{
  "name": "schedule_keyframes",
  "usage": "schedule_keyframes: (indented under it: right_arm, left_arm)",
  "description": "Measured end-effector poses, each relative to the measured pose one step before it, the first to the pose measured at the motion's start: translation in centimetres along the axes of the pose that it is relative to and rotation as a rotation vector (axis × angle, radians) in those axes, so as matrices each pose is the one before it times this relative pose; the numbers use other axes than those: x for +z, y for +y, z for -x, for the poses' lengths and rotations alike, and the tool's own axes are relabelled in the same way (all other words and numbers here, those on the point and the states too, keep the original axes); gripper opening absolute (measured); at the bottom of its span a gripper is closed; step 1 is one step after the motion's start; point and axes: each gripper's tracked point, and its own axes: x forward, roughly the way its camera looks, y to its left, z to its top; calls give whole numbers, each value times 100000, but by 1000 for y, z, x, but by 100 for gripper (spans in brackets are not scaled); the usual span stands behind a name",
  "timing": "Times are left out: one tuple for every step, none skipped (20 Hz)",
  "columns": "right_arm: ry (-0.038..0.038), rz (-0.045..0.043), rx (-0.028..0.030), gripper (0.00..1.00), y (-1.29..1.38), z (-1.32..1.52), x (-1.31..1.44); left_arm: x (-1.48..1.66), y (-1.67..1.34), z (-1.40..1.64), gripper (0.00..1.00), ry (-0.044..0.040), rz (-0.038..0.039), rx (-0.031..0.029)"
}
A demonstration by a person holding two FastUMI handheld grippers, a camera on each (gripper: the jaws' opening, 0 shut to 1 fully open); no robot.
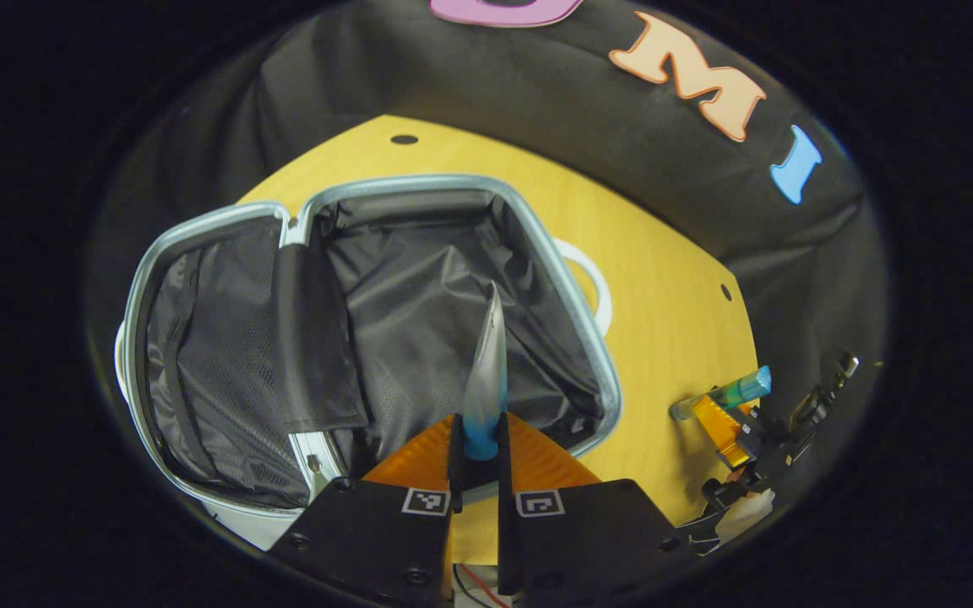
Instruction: First open the suitcase, pack the skin care products into it, and then close the suitcase.
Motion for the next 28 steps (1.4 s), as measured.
schedule_keyframes:
  right_arm:
    - [-194,-104,-274,42,363,304,465]
    - [99,-291,36,42,513,177,396]
    - [112,-330,-239,42,535,236,457]
    - [168,251,-283,42,527,163,422]
    - [458,179,-254,41,643,182,448]
    - [291,133,102,42,779,195,470]
    - [-25,-282,647,41,910,125,668]
    - [-240,-1102,1119,41,1071,227,598]
    - [261,-2044,1640,41,1239,19,589]
    - [412,-1879,1994,41,1367,-172,415]
    - [194,-1210,1954,42,1382,-298,509]
    - [147,121,1954,41,1389,-384,502]
    - [423,878,1727,42,1304,-578,401]
    - [489,863,1849,41,1275,-540,188]
    - [802,468,1965,42,1248,-639,144]
    - [983,109,2152,41,1174,-653,65]
    - [1128,154,1942,41,1174,-682,7]
    - [1427,651,1795,42,1107,-777,15]
    - [1712,1117,1574,42,1015,-739,-102]
    - [2156,1284,1600,40,1087,-904,-267]
    - [2546,1026,1868,40,933,-838,-338]
    - [3125,753,1915,42,818,-697,-371]
    - [3398,858,1235,42,682,-885,-429]
    - [3937,1271,492,42,225,-971,-685]
    - [4523,1441,-94,42,215,-880,-768]
    - [3892,1285,-780,42,198,-725,-684]
    - [3875,1308,-696,42,131,-617,-607]
    - [3352,1123,-636,40,175,-268,-557]
  left_arm:
    - [-166,518,-470,13,3152,1522,-102]
    - [-3,322,-380,14,2371,189,-961]
    - [-12,359,-163,14,1620,121,-157]
    - [195,422,-54,14,938,-310,1004]
    - [244,301,-75,17,513,-592,146]
    - [161,239,-253,20,-930,-408,-14]
    - [724,-197,666,21,-746,-491,-1340]
    - [394,-3,309,31,-904,-598,-669]
    - [386,105,315,52,-958,-948,-536]
    - [438,56,414,64,-1541,-722,-518]
    - [386,35,417,71,-1575,-248,-726]
    - [451,-60,477,79,-1677,-56,-956]
    - [381,-80,635,87,-2300,-983,-1859]
    - [302,107,543,94,-1752,-1165,-462]
    - [226,335,713,94,-1857,-1466,442]
    - [319,282,599,95,-2060,-1041,405]
    - [280,431,606,95,-1970,-541,571]
    - [104,344,669,94,-1532,222,258]
    - [72,556,575,94,-1240,1240,698]
    - [-42,575,744,94,-231,2039,1001]
    - [-72,275,513,94,-146,1668,8]
    - [71,279,485,94,-828,1648,-305]
    - [41,312,438,94,-467,1643,-63]
    - [-119,298,462,94,87,1285,-188]
    - [109,327,502,89,-493,1177,126]
    - [90,368,397,95,-415,1205,183]
    - [223,232,396,94,-932,1222,-62]
    - [232,115,435,94,-789,1032,-441]
